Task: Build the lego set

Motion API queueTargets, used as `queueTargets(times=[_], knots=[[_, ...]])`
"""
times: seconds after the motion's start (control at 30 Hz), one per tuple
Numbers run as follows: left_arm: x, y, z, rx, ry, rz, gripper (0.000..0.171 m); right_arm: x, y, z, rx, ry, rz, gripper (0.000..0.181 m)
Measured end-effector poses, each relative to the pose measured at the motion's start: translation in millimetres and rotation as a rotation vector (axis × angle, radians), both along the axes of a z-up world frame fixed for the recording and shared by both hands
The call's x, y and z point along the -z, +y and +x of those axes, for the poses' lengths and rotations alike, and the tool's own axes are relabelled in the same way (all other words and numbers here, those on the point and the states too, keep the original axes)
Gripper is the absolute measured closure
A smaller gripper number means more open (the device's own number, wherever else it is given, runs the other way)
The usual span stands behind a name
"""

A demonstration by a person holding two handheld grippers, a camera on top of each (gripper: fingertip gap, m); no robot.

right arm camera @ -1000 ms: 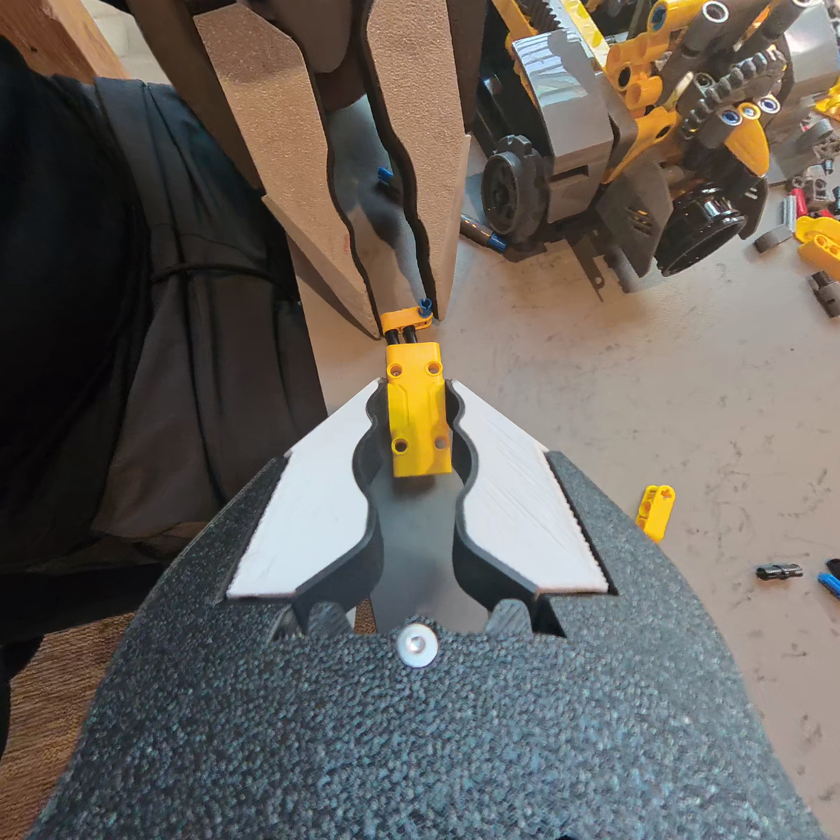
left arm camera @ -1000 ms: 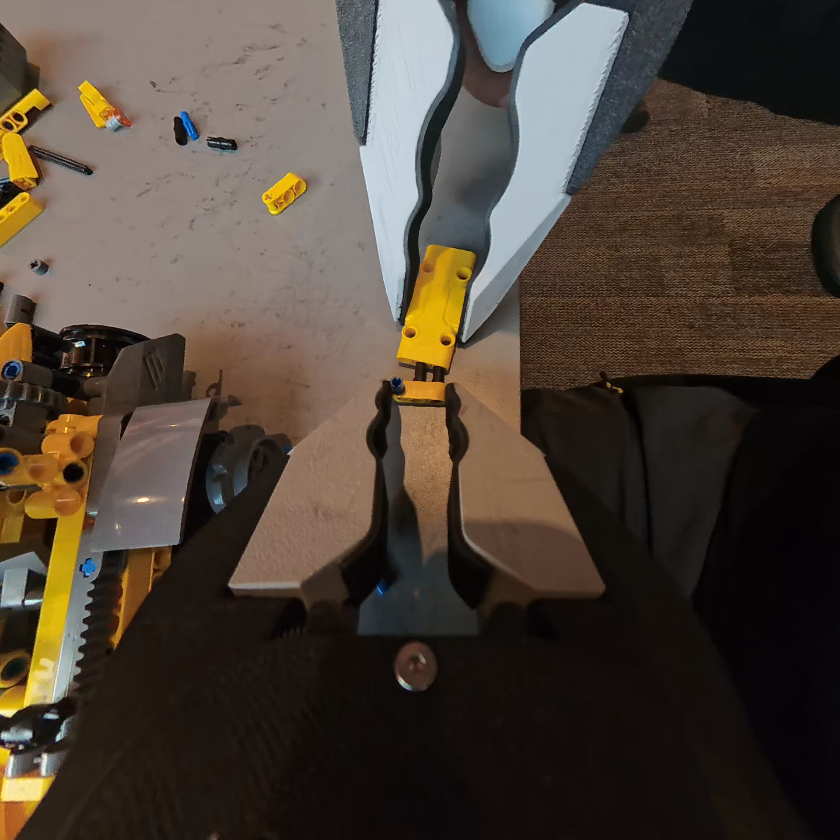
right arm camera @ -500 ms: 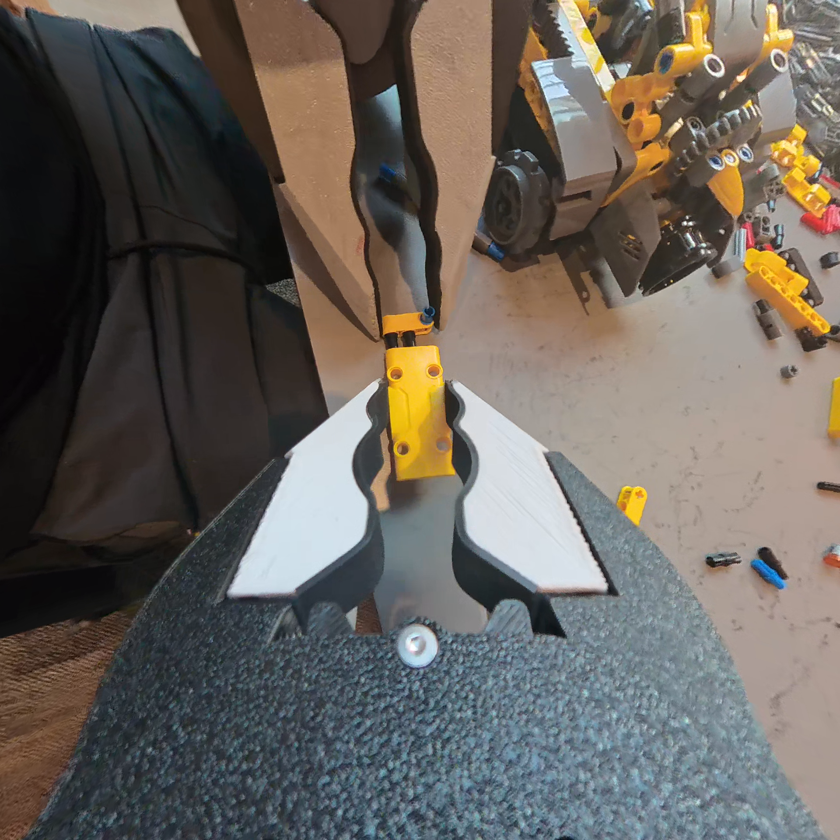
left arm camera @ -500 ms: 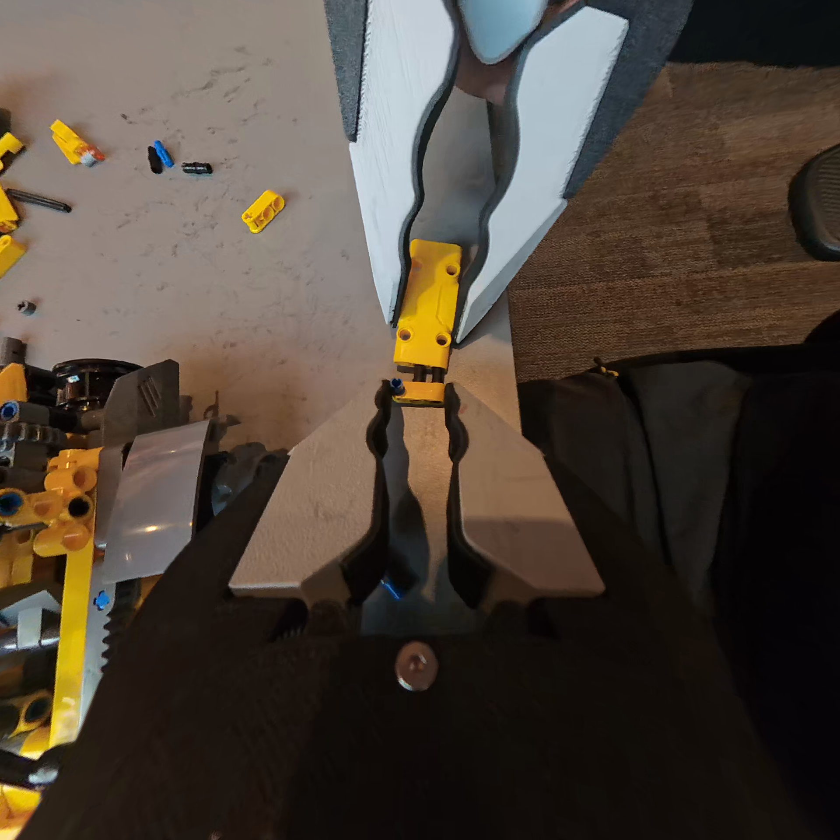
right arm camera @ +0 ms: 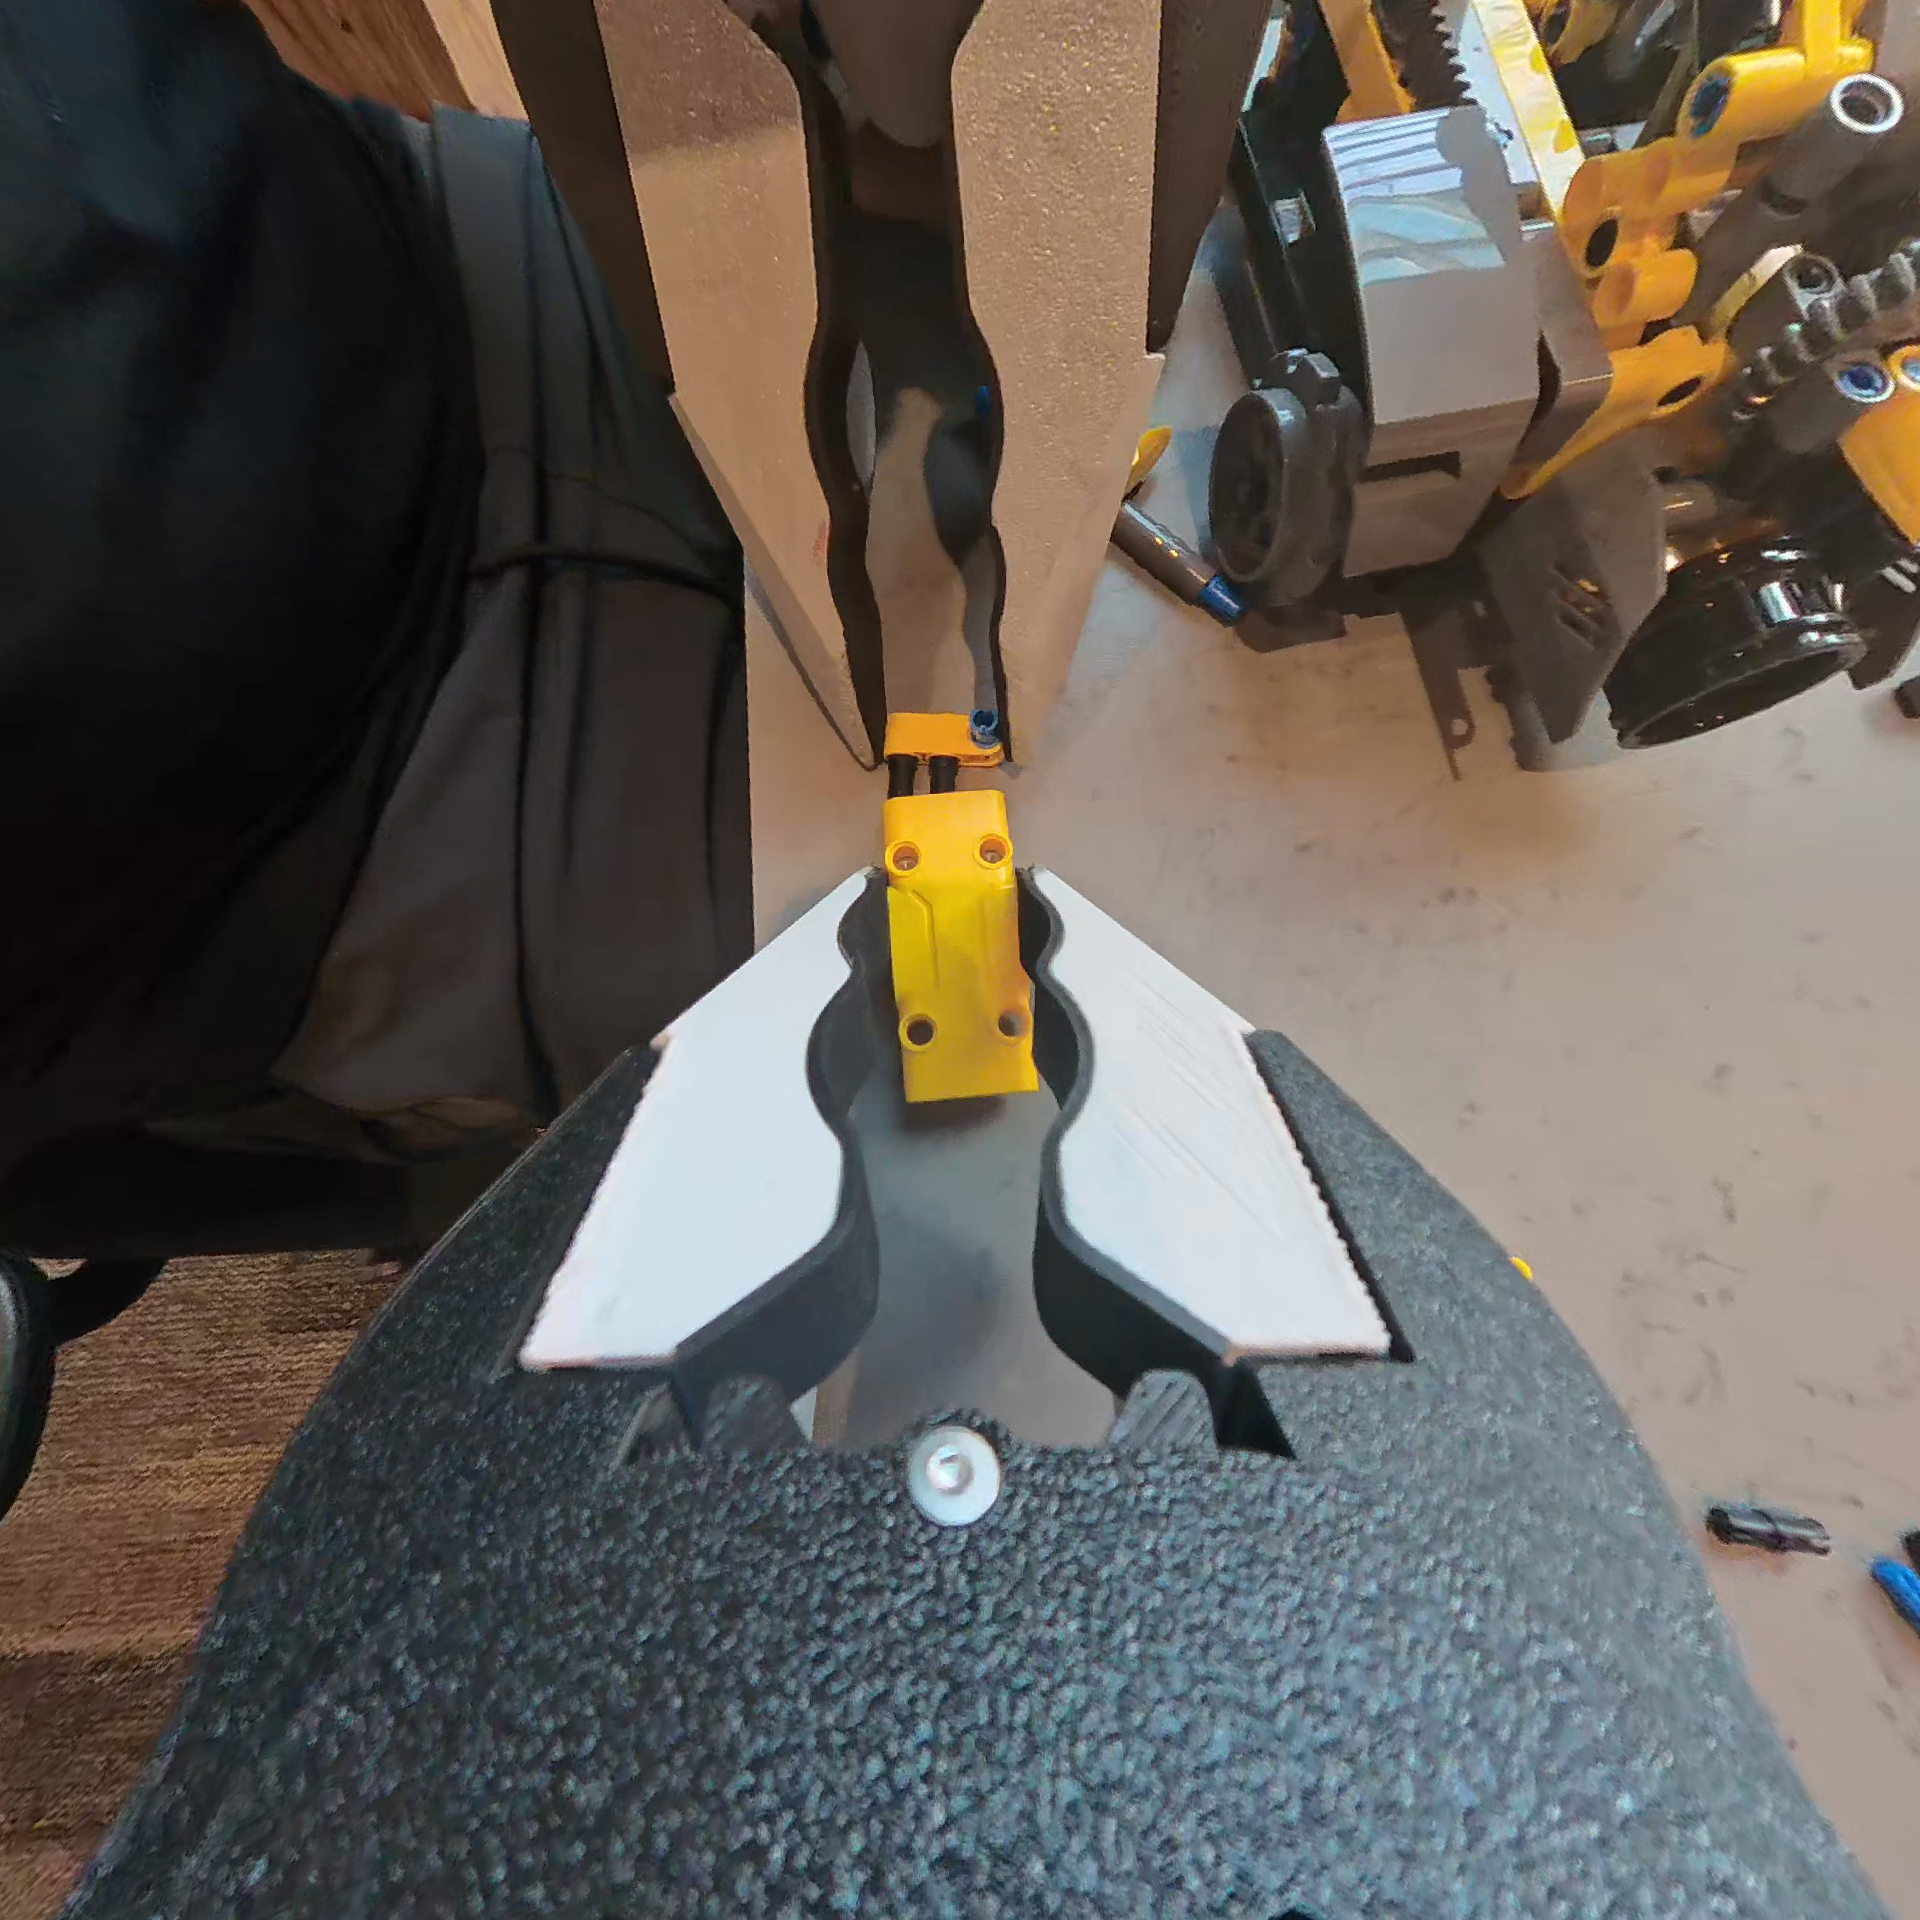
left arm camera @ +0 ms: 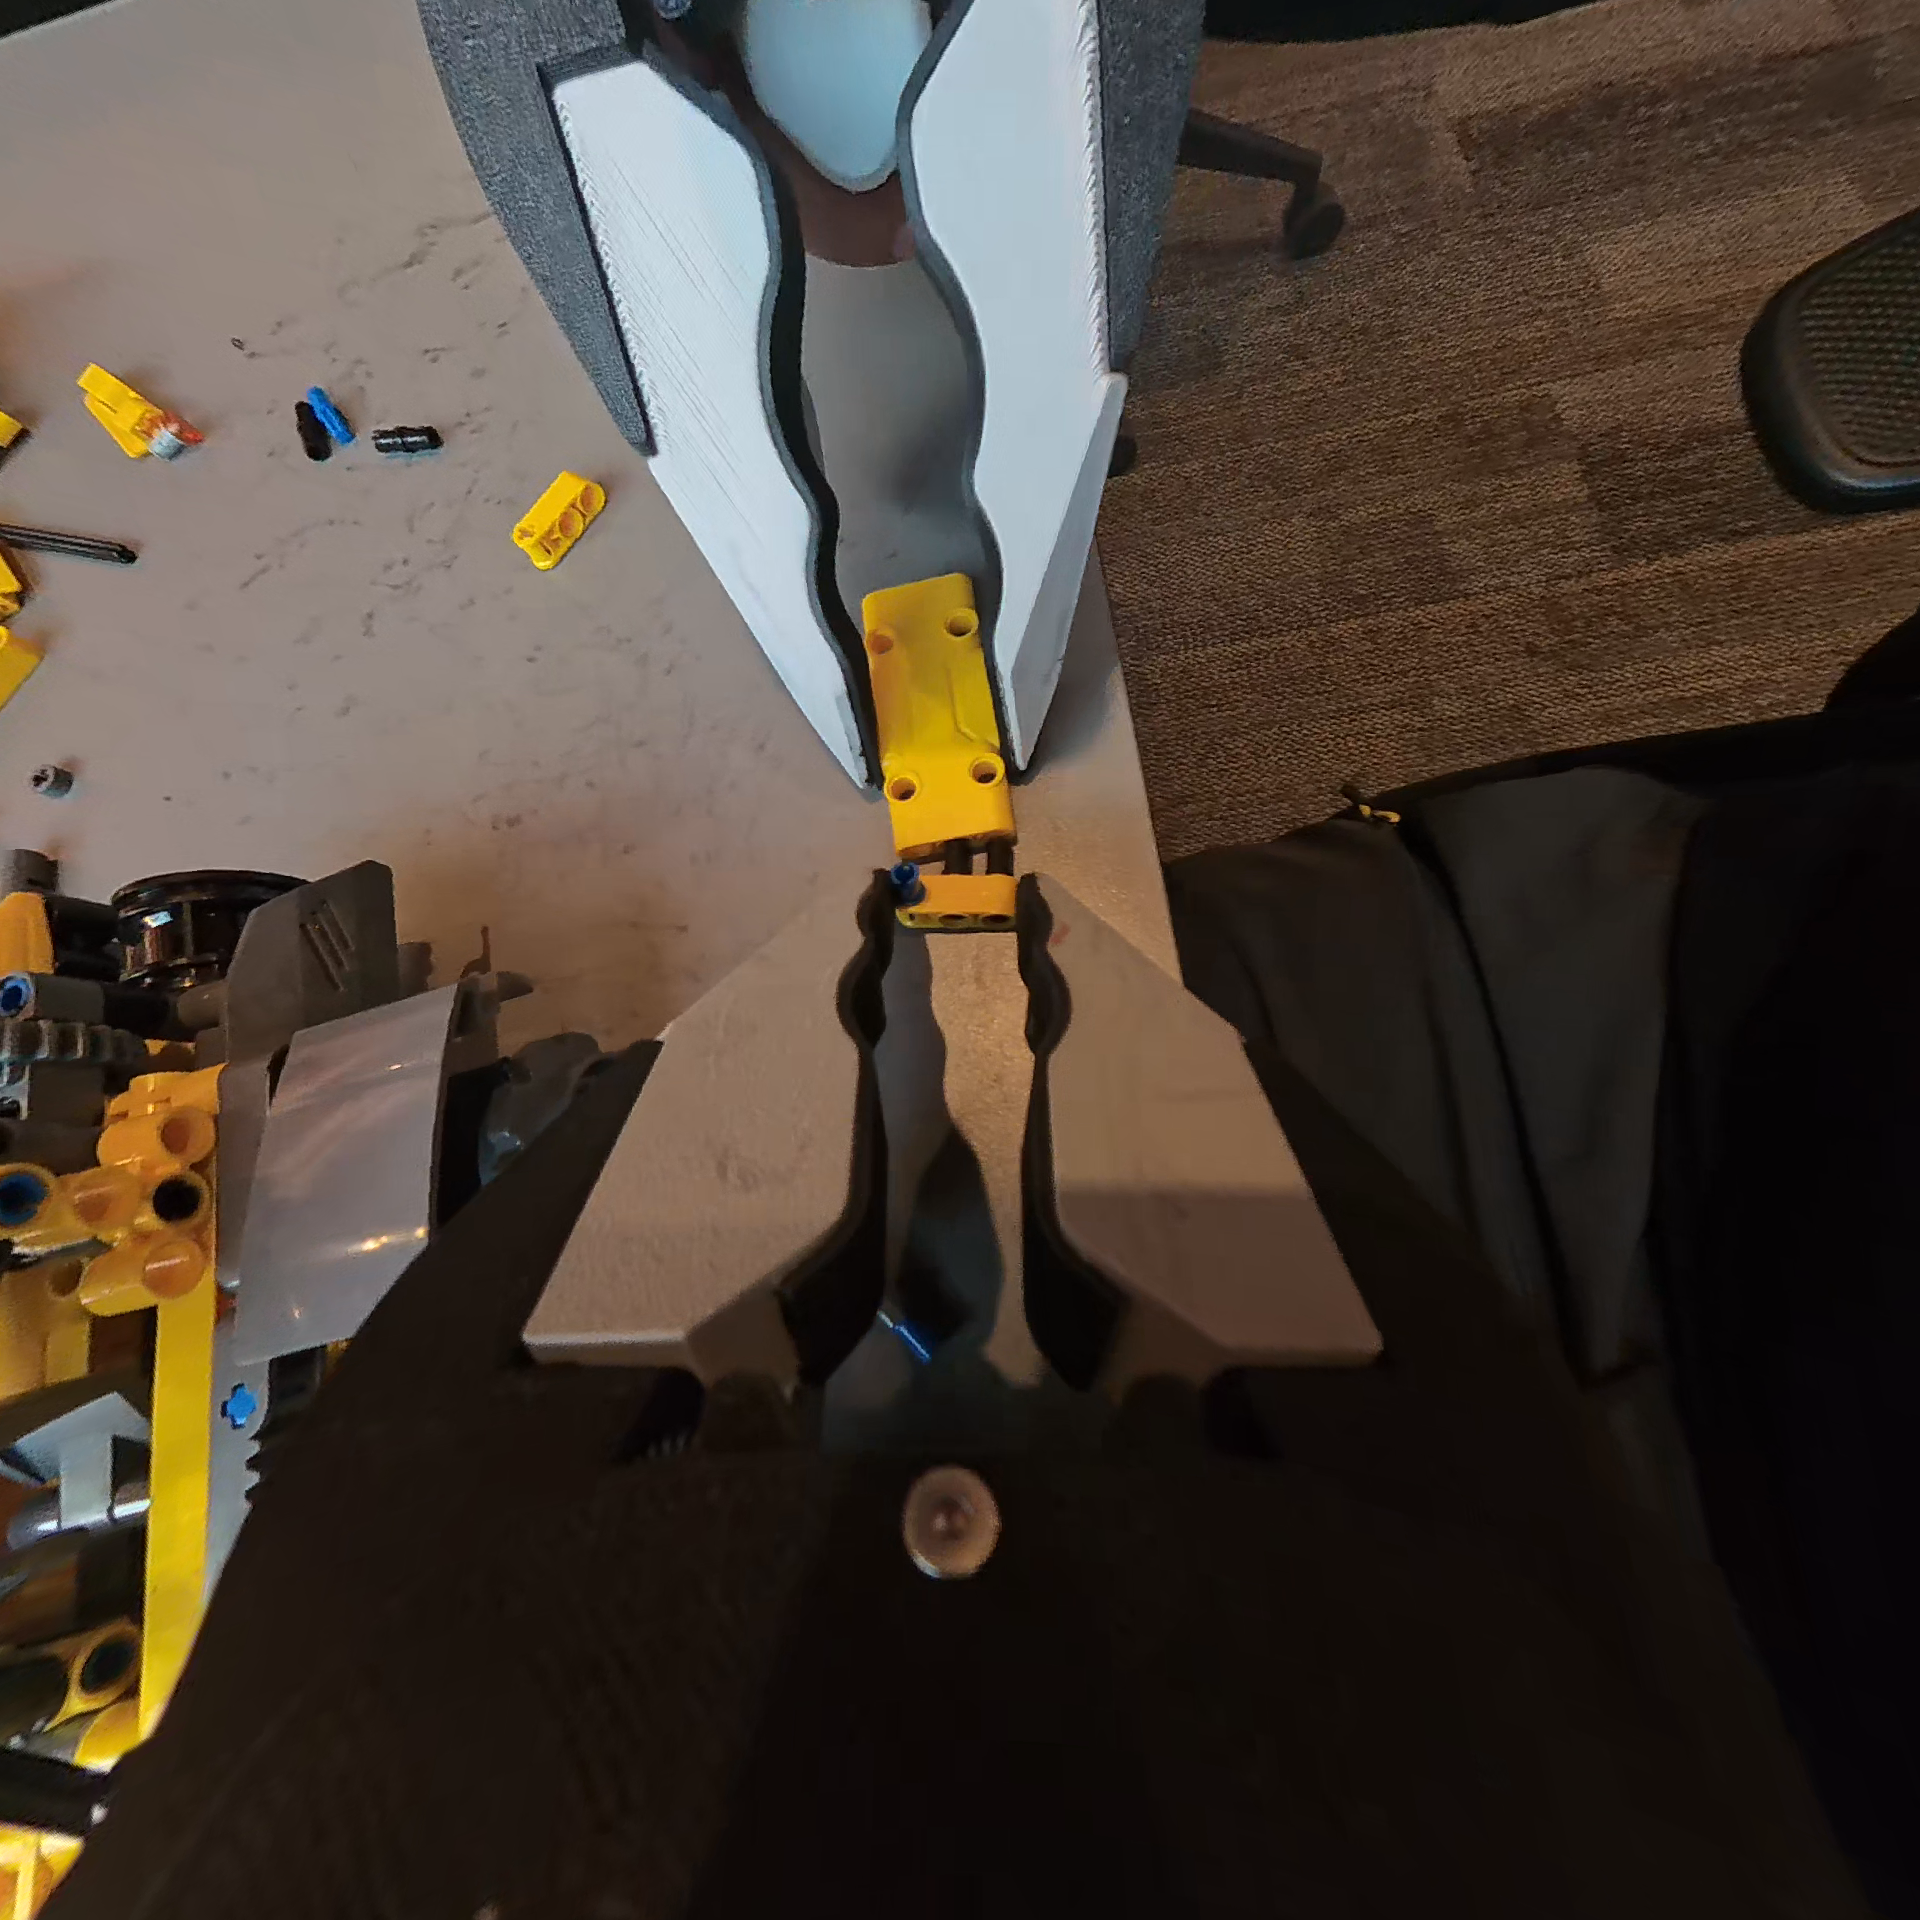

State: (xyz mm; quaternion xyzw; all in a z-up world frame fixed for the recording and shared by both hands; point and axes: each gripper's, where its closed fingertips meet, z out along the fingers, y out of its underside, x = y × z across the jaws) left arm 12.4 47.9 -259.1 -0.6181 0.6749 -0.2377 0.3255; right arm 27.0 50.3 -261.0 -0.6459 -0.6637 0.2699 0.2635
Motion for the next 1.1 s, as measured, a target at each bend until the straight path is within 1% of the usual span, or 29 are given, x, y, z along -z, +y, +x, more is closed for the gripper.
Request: queueTargets(times=[0.1,0.17,0.3,0.4,0.5,0.73,0.9,1.1], knots=[[0.4,-0.2,-0.4,0.003,0.002,-0.020,0.151,0.5,0.3,0.2,-0.024,-0.023,-0.024,0.157],[0.5,-0.1,-0.6,-0.005,0.003,-0.030,0.151,0.9,0.8,0.2,-0.026,-0.067,-0.036,0.157],[0.1,-0.3,-0.9,-0.010,0.001,-0.008,0.151,0.8,0.9,-0.1,-0.018,-0.107,-0.004,0.156],[0.4,-0.2,-1.0,-0.011,0.002,-0.024,0.151,0.4,1.0,0.2,0.001,-0.104,0.026,0.156],[0.8,2.3,-0.3,-0.053,0.008,-0.079,0.151,0.3,1.9,0.5,0.035,-0.107,0.050,0.157],[0.4,3.8,1.5,-0.116,0.003,-0.042,0.151,0.7,1.2,1.2,0.104,-0.026,0.017,0.157],[0.8,4.6,3.2,-0.180,0.002,-0.074,0.151,0.3,2.5,2.2,0.155,-0.029,0.052,0.157],[0.7,4.2,4.0,-0.192,0.002,-0.063,0.150,-0.5,3.4,2.6,0.191,-0.029,0.081,0.156]])
